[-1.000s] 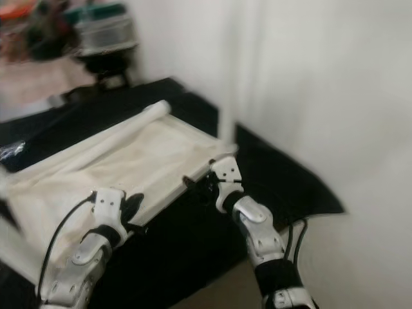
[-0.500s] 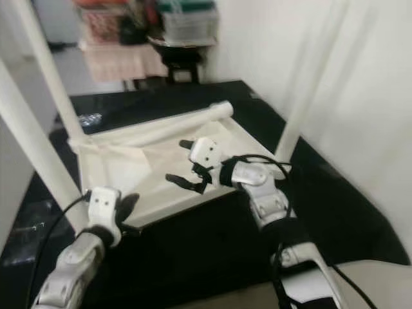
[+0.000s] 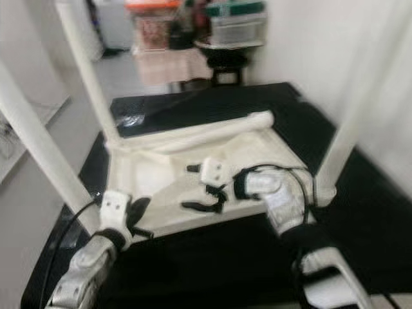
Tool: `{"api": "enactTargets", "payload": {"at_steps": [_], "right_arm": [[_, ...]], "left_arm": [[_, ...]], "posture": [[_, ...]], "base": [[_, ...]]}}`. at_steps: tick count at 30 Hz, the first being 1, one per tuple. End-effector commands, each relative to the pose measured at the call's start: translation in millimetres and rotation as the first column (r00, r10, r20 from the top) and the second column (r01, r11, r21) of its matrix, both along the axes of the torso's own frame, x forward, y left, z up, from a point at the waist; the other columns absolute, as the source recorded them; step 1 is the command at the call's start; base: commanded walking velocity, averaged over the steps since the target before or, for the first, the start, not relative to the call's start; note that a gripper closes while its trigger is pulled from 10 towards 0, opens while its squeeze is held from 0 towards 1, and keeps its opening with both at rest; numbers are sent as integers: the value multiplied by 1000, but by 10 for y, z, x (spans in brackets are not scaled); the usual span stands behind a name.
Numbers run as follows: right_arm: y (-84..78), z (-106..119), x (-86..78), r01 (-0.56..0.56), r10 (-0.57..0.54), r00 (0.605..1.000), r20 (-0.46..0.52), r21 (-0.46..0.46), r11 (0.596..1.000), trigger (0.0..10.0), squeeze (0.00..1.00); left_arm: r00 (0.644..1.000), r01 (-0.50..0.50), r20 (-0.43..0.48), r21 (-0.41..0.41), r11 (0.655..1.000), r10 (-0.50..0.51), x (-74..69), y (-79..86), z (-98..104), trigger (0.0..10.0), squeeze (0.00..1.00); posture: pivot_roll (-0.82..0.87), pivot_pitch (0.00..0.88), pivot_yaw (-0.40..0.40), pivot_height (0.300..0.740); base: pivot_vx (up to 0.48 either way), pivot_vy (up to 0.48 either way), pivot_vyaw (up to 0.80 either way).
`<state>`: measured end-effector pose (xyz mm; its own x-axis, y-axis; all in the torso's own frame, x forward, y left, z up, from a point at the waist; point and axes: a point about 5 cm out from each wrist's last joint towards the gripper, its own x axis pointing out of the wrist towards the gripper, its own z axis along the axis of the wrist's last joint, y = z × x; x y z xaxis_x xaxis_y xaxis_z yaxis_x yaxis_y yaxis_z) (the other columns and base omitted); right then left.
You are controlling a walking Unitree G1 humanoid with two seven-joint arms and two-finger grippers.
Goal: Building children table
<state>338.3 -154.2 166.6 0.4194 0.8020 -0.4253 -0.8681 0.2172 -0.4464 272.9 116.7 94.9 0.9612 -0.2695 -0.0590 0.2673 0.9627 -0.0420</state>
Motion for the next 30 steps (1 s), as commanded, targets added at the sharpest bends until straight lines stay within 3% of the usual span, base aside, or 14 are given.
{"api": "enactTargets", "payload": {"at_steps": [1,15,18,21,27,30], "right_arm": [[60,48,43,-16,16,1000,-1,-12,1000,10000,0],[-264,132,25,-72,54,989,-135,-133,988,10000,0],[-397,118,-42,-104,67,977,-205,-175,979,10000,0],[-415,113,-54,-110,69,974,-215,-182,977,10000,0],[-548,94,-149,-153,88,951,-298,-204,967,10000,0],[-589,31,-183,-174,81,941,-329,-265,948,10000,0]], "left_arm": [[997,-64,-40,31,997,65,-29,179,-92,10000,0],[1000,-24,-6,59,998,24,-30,159,-62,10000,0],[1000,27,-7,71,997,-27,-34,109,-57,10000,0],[999,33,-10,69,997,-33,-35,103,-59,10000,0],[995,96,-1,75,993,-96,-38,64,-33,10000,0],[994,108,6,91,990,-109,-30,49,-22,10000,0]], "posture": [[-33,0,-4,740],[-35,0,-7,740],[-36,0,-8,740],[-36,0,-8,740],[-40,0,-7,740],[-46,0,-7,740]], "base": [[0,0,0],[0,-59,0],[0,-469,0],[0,-469,0],[0,0,0],[0,0,0]]}}
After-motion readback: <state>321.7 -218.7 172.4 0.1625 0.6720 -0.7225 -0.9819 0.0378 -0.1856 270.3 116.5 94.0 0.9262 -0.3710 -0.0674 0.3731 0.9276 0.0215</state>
